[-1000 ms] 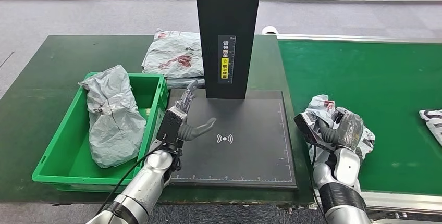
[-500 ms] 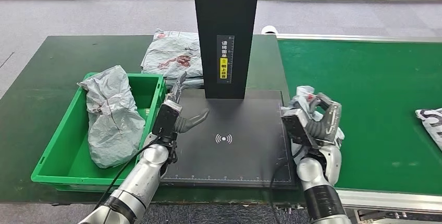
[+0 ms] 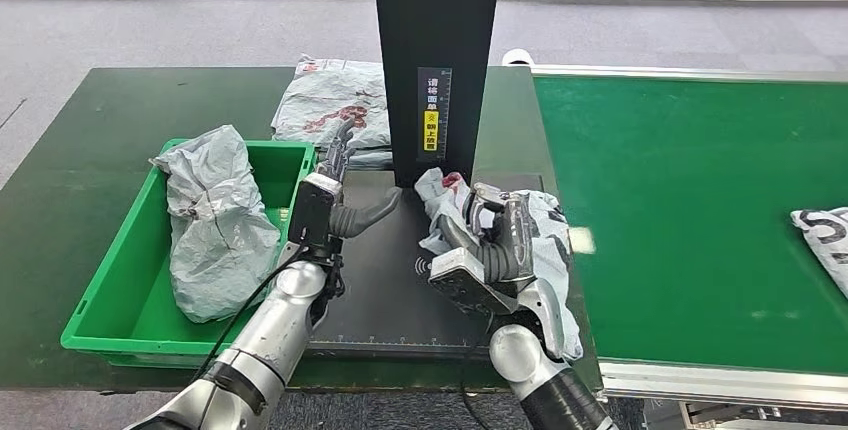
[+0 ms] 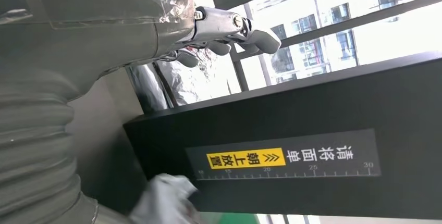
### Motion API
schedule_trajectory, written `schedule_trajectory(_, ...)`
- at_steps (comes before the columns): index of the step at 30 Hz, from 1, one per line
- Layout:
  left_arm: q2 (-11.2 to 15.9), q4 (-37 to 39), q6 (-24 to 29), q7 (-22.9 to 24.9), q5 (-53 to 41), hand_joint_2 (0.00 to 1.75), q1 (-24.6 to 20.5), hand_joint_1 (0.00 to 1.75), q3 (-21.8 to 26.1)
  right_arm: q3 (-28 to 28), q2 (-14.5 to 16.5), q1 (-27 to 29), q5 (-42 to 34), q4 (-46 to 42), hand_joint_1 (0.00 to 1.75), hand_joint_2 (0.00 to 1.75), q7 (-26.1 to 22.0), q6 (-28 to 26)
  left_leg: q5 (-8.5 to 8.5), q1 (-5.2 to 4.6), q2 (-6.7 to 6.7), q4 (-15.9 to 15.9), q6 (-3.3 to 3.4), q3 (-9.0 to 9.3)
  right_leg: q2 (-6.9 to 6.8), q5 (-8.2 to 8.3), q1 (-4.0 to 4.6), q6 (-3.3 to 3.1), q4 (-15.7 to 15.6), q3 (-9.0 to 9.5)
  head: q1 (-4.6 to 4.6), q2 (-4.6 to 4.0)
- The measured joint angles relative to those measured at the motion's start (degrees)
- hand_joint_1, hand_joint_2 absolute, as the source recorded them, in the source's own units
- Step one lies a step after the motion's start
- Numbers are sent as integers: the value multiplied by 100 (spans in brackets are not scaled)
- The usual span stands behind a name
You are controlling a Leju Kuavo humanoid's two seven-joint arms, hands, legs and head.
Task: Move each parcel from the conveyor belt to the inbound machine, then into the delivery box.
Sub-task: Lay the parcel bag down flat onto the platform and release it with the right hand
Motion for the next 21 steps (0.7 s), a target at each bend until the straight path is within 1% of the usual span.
schedule_trajectory(4,-17,84,7,-10,101,175,-72,0,-42,225,-34,5,-1,43,175,175,263,370,0,0,0,0,0,-1,0,0,1,0,0,-1,-1,-1)
schedule_trajectory(5,-18,101,6,-9,111,175,-84,0,-61,272,-43,4,8,67,139,175,306,441,0,1,0,0,0,-1,0,0,1,0,0,-1,0,-1)
schedule_trajectory(7,-19,128,-10,0,139,175,-105,0,-100,350,-61,-10,39,145,52,175,419,678,0,1,1,0,0,-1,0,0,2,0,0,-1,-1,0)
schedule_trajectory(8,-19,137,-24,10,156,175,-118,0,-117,386,-71,-23,84,209,8,131,521,866,0,1,1,-1,0,-1,0,0,2,0,0,-1,-1,0)
schedule_trajectory(9,-19,143,-37,25,170,175,-131,0,-130,420,-82,-36,158,296,0,87,652,1049,0,1,1,-1,0,0,0,0,2,0,0,-1,-1,1)
schedule_trajectory(11,-14,148,-37,54,183,175,-149,0,-149,469,-99,-53,365,526,0,0,946,1295,0,1,-1,0,0,-1,-1,0,2,0,0,0,-1,0)
schedule_trajectory(13,4,142,-9,80,184,175,-146,0,-161,483,-112,-54,521,769,0,0,1160,1323,0,1,-3,0,0,-1,-3,0,2,0,0,1,-1,0)
schedule_trajectory(15,38,128,5,101,187,175,-131,0,-165,483,-128,-51,592,953,0,0,1266,1284,0,1,-2,0,0,-1,-2,0,1,0,1,1,-1,0)
schedule_trajectory(21,123,114,5,114,198,175,-100,0,-165,483,-167,-53,639,1199,0,0,1335,1251,0,1,-2,0,0,-1,-2,0,1,0,0,1,0,0)
